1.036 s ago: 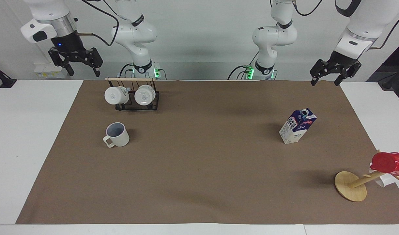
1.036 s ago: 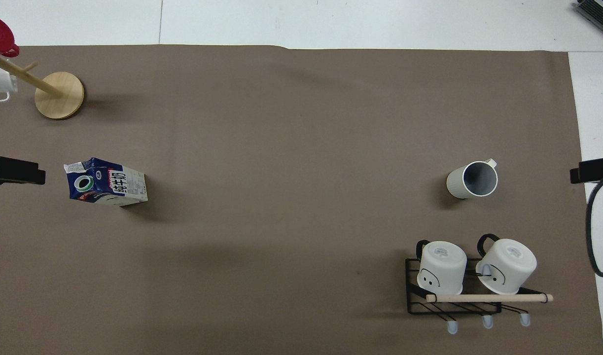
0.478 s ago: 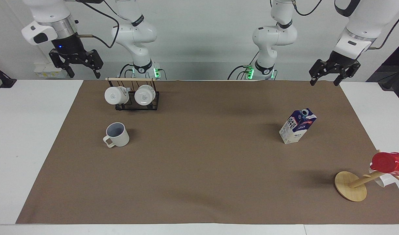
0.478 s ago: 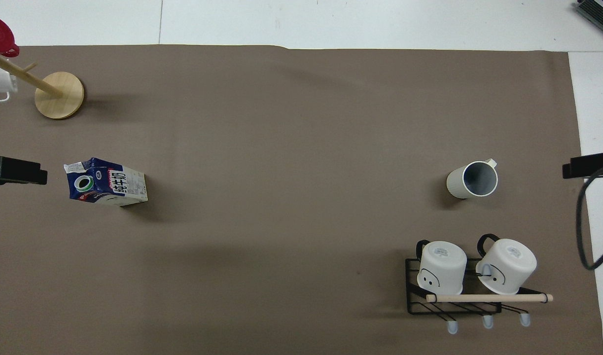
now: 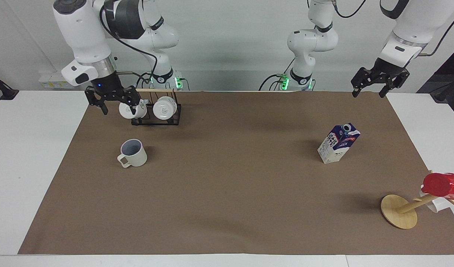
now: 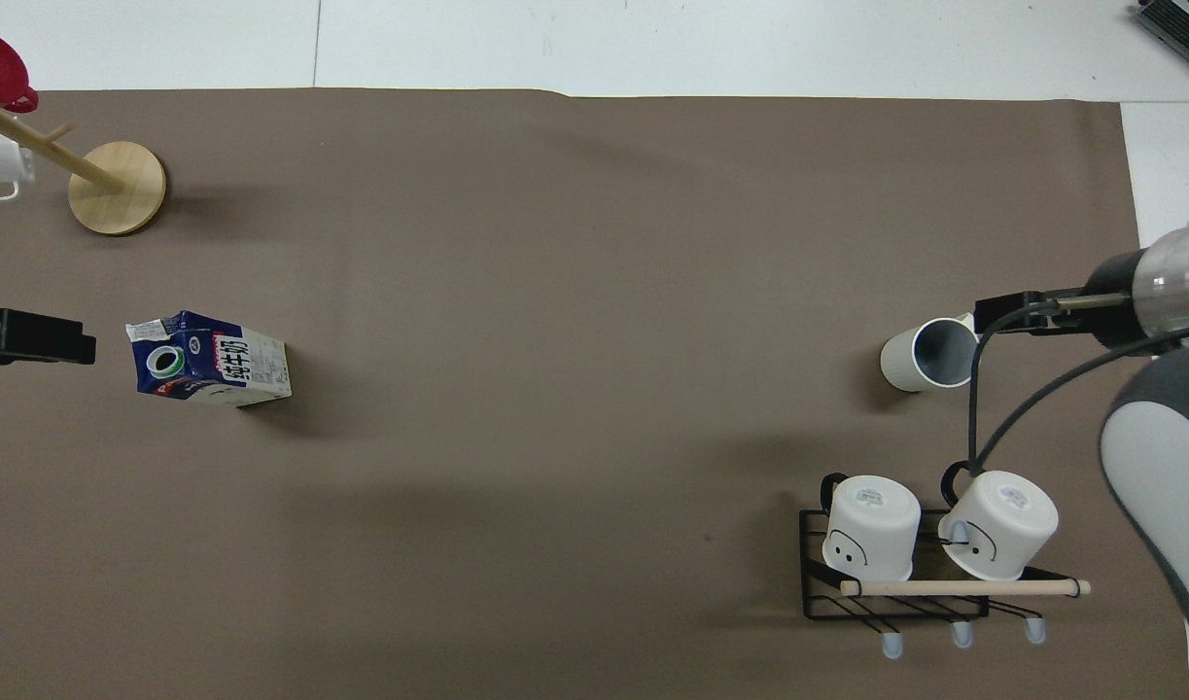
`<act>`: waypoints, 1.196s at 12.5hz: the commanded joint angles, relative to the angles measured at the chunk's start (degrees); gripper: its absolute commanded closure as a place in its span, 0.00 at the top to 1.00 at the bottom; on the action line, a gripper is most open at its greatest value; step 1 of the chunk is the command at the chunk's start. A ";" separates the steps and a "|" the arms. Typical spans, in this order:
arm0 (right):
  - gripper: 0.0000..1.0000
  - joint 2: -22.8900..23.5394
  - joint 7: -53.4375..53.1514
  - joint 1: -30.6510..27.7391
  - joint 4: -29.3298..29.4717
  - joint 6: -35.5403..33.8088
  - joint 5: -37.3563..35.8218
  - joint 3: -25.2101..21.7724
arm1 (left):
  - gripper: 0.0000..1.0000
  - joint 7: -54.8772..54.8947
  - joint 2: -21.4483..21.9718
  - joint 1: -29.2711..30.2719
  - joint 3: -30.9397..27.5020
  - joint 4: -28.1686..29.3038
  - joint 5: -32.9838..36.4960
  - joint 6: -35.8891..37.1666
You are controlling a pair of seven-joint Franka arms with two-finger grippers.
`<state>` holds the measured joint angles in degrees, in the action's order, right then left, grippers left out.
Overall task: Place cup and milk on table
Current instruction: 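Reach the right gripper to the dark mug beside the rack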
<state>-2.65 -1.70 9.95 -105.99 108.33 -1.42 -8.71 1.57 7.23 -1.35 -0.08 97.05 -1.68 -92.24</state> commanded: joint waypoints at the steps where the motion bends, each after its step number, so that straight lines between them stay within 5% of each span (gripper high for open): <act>1: 1.00 4.03 -1.55 -0.29 -2.11 5.21 0.36 0.27 | 1.00 -0.51 -0.20 -1.11 -0.62 -0.98 0.97 0.48; 5: 1.00 6.42 -1.64 0.06 -9.75 16.28 0.45 0.27 | 1.00 -0.16 -0.20 -1.29 -0.62 -0.98 1.15 0.74; 15: 1.00 12.49 -2.96 0.07 -14.42 26.23 0.45 0.27 | 1.00 0.28 -0.20 -1.29 -0.45 -0.19 1.15 0.04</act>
<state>9.80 -3.32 10.15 -118.74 132.45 -1.36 -8.71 1.68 7.23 -1.53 0.04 97.05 -1.68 -92.27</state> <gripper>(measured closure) 0.000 0.000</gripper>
